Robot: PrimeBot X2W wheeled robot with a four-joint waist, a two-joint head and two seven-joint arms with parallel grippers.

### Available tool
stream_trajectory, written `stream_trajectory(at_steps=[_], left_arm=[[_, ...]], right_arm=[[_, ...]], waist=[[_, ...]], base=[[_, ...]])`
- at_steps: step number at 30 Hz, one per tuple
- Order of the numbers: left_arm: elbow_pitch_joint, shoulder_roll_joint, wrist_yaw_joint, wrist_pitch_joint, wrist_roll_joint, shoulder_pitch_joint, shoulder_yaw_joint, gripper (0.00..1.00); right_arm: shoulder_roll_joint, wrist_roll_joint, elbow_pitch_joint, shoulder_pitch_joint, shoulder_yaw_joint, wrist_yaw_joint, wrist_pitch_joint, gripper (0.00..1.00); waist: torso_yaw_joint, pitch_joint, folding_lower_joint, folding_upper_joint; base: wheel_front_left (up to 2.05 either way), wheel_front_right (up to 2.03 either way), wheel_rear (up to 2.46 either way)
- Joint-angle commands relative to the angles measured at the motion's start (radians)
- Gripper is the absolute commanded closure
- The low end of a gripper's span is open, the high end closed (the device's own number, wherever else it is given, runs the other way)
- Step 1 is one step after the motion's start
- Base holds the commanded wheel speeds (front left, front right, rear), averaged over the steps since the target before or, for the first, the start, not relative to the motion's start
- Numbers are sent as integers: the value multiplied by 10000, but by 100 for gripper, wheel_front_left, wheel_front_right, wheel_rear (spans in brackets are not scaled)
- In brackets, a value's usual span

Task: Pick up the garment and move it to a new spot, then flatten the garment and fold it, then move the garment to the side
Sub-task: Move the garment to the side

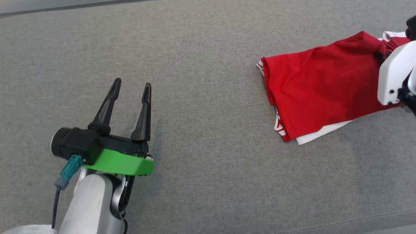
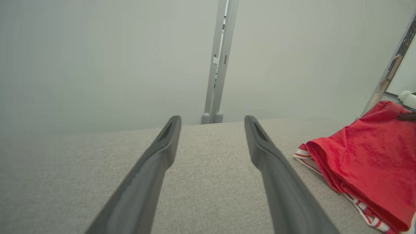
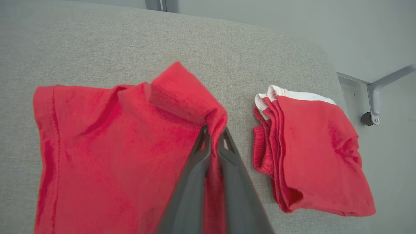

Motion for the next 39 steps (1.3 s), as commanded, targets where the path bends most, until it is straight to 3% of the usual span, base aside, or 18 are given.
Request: stream_trajectory(at_steps=[1,16,22,32,39], left_arm=[[-138,81,-28,-22,128,-349,-81,0],[-440,293,-28,-22,289,-1042,-544,0],[-445,427,-28,-22,239,-1158,-659,0],[-440,632,-28,-24,256,-1375,-1002,0],[-422,831,-28,-24,288,-1592,-1297,0]], right_arm=[[-305,121,-115,-422,61,-16,130,100],[-1869,495,-230,-1599,103,-16,49,100],[-1746,148,469,-2140,-670,-16,-565,100],[-1728,-1122,2087,-2718,-2365,-18,-1564,100],[-2311,-2926,3090,-2385,-3333,-18,-2696,100]], waist=[[-1025,1022,0,-1],[-1760,1848,0,-1],[-1705,2105,0,-1],[-1282,2571,0,-1],[-682,3080,0,-1]], base=[[0,0,0],[0,0,0],[0,0,0],[0,0,0],[0,0,0]])
